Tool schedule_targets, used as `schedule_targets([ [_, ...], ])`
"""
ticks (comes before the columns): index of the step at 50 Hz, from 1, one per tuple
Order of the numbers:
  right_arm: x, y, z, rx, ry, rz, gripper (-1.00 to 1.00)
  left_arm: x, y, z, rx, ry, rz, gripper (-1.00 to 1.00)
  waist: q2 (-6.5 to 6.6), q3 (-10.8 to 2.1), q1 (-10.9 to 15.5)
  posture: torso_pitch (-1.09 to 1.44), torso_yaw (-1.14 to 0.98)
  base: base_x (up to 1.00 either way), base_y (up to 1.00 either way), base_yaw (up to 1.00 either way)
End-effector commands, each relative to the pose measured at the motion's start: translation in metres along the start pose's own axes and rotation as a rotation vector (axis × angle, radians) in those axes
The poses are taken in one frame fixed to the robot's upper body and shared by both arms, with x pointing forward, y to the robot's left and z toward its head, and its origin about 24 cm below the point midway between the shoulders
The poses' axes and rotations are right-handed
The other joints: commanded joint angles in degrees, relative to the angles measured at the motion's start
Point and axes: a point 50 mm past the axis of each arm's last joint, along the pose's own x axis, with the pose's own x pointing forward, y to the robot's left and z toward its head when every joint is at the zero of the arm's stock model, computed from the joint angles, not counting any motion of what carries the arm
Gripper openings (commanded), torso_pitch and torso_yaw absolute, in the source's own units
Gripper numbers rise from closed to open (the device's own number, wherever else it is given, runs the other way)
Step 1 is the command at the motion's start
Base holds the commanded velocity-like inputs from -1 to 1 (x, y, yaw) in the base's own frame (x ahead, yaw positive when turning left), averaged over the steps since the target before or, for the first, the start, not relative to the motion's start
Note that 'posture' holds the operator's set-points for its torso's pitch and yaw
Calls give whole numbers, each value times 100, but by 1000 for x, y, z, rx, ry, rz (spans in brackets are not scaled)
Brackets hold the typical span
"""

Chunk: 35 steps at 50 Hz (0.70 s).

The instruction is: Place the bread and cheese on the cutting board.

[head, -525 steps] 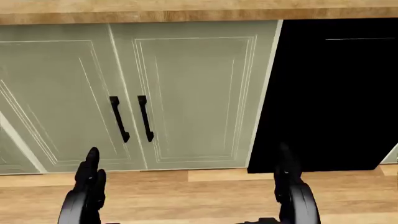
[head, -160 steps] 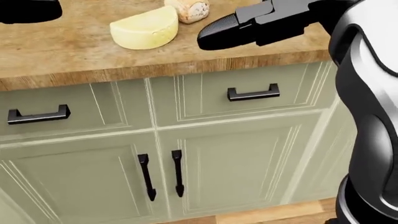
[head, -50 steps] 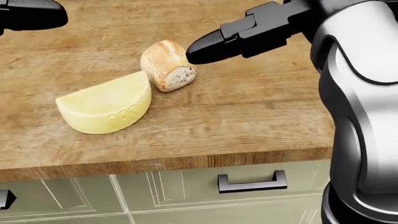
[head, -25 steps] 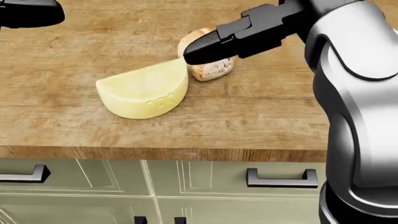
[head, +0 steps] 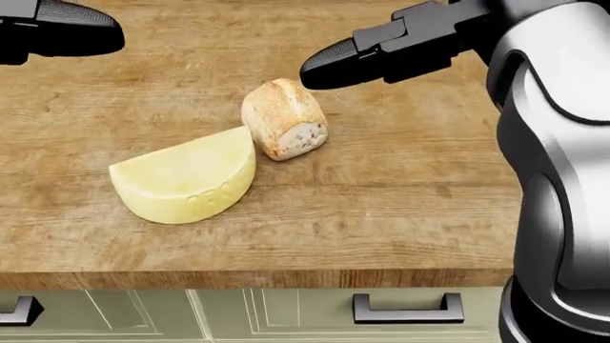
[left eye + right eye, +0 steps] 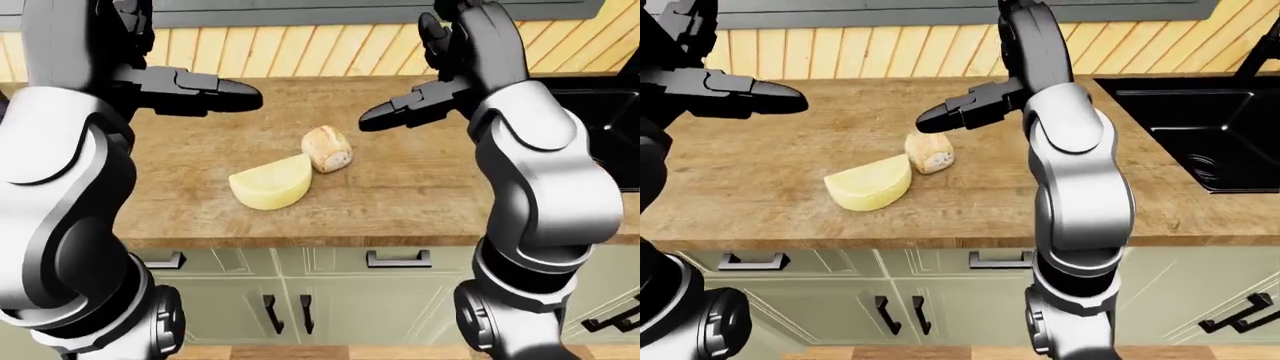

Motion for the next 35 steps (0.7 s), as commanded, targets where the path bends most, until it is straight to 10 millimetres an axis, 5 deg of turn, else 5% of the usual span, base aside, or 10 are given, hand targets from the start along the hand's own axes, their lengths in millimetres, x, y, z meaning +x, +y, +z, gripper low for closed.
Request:
schedule_targets([
  [1,-2,1,17,-15,-94,-1,100,-1,7,13,-1,-74,41,100,4,-117,35,0,0,36,0,0],
  [5,-2,0,18,-15,-96,-3,100,-1,6,13,1,-74,39,100,172,-118,-5,0,0,29,0,0],
  [9,-2,0,18,-17,-99,-6,100,-1,6,13,2,-74,37,100,628,-210,-104,0,0,11,0,0],
  [10,-2,0,19,-18,-102,-5,100,-1,5,12,3,-73,36,100,424,-157,-136,0,0,0,0,0],
  [15,-2,-1,19,-21,-102,-10,100,-2,5,13,3,-74,36,100,516,-38,-148,0,0,0,0,0],
  [21,-3,-1,19,-17,-96,-13,100,-2,4,13,4,-73,33,100,8,52,-76,0,0,0,0,0],
  [22,-3,-1,19,-18,-97,-15,100,-2,4,12,4,-72,33,100,190,15,-29,0,0,0,0,0],
  [25,-3,-2,20,-19,-98,-15,100,-2,4,12,4,-72,32,100,200,-133,-28,0,0,0,0,0],
  [35,-5,-5,19,-22,-88,-27,100,-6,6,17,2,-61,28,100,277,-150,-57,0,0,0,0,0],
])
